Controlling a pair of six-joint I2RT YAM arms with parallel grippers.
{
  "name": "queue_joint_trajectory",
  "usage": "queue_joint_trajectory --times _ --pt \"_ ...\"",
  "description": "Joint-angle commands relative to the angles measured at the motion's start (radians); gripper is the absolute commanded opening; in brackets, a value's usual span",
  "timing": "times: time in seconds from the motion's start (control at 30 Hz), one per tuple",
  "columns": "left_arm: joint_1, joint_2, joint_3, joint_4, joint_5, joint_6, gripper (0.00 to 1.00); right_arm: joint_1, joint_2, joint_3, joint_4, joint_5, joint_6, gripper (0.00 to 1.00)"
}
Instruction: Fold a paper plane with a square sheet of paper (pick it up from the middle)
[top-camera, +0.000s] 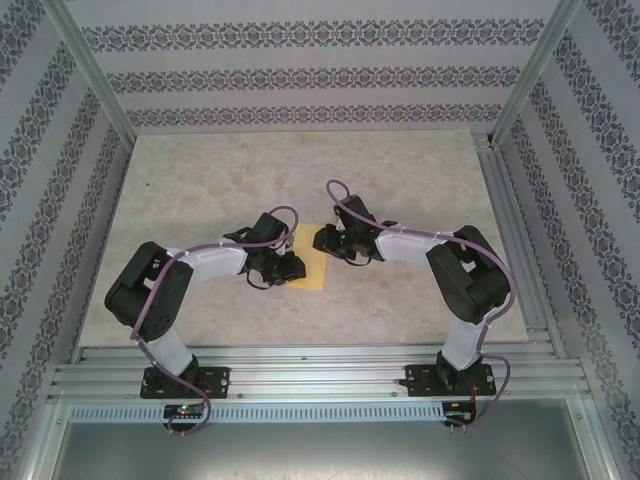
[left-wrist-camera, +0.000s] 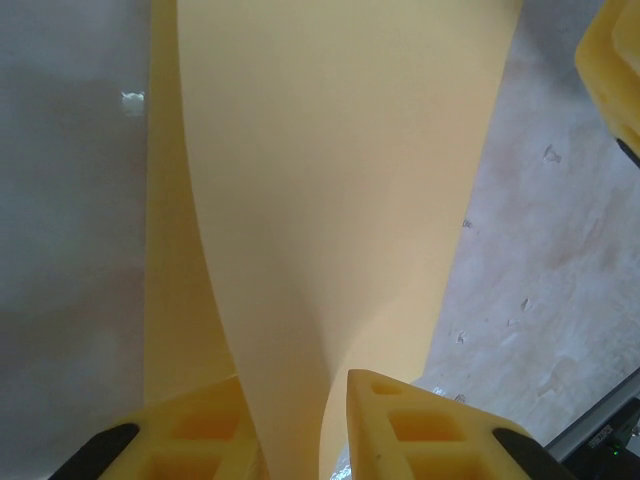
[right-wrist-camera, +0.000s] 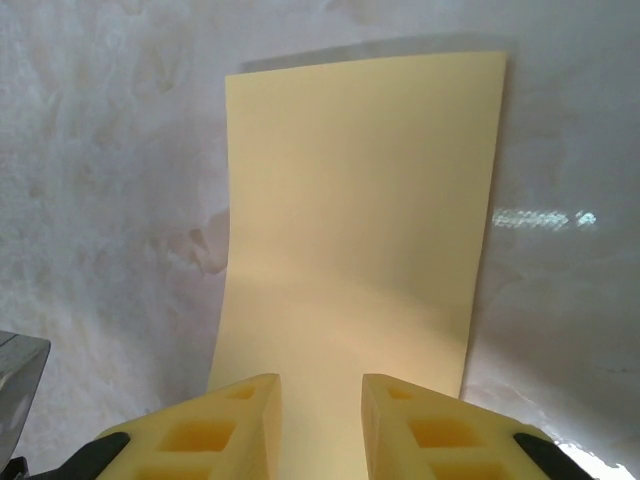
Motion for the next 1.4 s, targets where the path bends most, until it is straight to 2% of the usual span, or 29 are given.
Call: queue_joint_trajectory --times 0.0,0.23,0.4,0.5,0.63,0.77,0.93,1.17,1.37 --pt "-0.012 0.006 0.026 -0.003 -0.006 0.02 0.25 0.02 0.022 -0.018 -0.033 -0.012 -0.019 0.27" --pt "-0.011 -0.012 0.039 0.016 0.029 0.015 0.28 0.022 0.093 0.0 -0.062 0.0 -0.022 0.26" --pt "-0.011 -0.035 0.043 0.097 0.081 -0.005 0.4 0.018 0.117 -0.001 -0.068 -0.01 -0.011 0.25" --pt "-0.011 -0.028 0.051 0.132 0.093 -0.015 0.44 0.009 0.116 -0.016 -0.053 -0.023 0.003 0.25" --pt "-0.011 -0.008 0.053 0.18 0.092 -0.03 0.56 -0.01 0.11 -0.044 0.004 -0.066 0.028 0.25" --pt "-0.011 0.015 0.052 0.246 0.092 -0.051 0.61 -0.028 0.108 -0.071 0.069 -0.12 0.06 0.25" --pt "-0.01 0.033 0.058 0.299 0.085 -0.065 0.63 -0.051 0.099 -0.101 0.134 -0.164 0.1 0.24" --pt "-0.009 0.053 0.059 0.338 0.083 -0.074 0.65 -0.061 0.109 -0.105 0.128 -0.162 0.111 0.23" --pt "-0.009 0.074 0.052 0.379 0.076 -0.076 0.66 -0.088 0.102 -0.144 0.228 -0.208 0.183 0.2"
